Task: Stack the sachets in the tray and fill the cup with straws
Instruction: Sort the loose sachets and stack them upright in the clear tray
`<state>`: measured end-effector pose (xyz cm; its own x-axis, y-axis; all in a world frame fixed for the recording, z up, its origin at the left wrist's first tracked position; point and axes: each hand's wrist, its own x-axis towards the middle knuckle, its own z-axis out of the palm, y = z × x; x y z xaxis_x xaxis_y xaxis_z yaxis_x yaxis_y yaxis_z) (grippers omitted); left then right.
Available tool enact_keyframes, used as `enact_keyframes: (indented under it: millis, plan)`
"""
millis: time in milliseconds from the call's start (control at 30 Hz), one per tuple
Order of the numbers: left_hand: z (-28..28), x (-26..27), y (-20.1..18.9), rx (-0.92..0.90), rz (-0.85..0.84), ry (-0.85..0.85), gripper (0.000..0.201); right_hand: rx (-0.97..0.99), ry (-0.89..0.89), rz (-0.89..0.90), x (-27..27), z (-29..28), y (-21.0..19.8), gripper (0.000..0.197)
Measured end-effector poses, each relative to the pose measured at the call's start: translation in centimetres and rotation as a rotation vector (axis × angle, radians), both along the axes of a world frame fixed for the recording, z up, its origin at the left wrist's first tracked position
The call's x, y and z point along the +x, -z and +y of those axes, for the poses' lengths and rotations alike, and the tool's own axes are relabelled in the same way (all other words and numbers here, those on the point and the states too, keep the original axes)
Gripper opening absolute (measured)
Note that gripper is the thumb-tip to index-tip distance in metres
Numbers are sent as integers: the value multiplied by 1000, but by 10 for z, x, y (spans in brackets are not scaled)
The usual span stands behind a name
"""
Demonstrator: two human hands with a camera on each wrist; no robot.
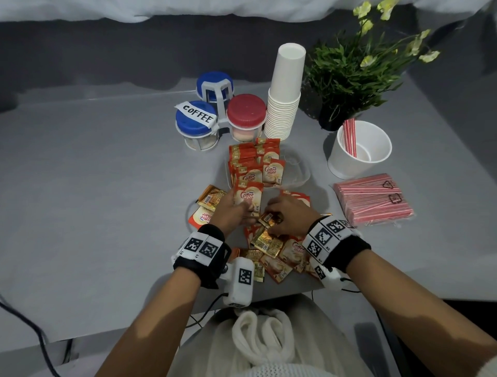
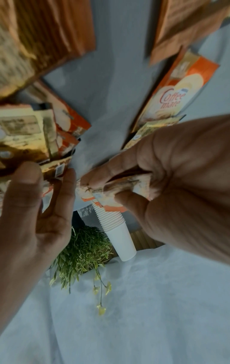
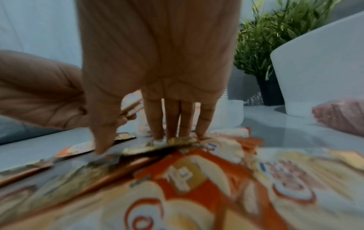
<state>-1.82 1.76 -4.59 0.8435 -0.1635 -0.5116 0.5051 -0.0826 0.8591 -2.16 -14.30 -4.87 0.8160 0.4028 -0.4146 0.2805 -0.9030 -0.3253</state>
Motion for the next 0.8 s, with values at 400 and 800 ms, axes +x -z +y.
enact_keyframes:
  millis: [400,800]
  plan:
    - [1,0,0,-6,-2,-67,33,-93,-25,-122,-18,10,12,39]
    - [-3,2,-3,-16,-21,-52,31,696,778,-126,-5,-5,-19,24]
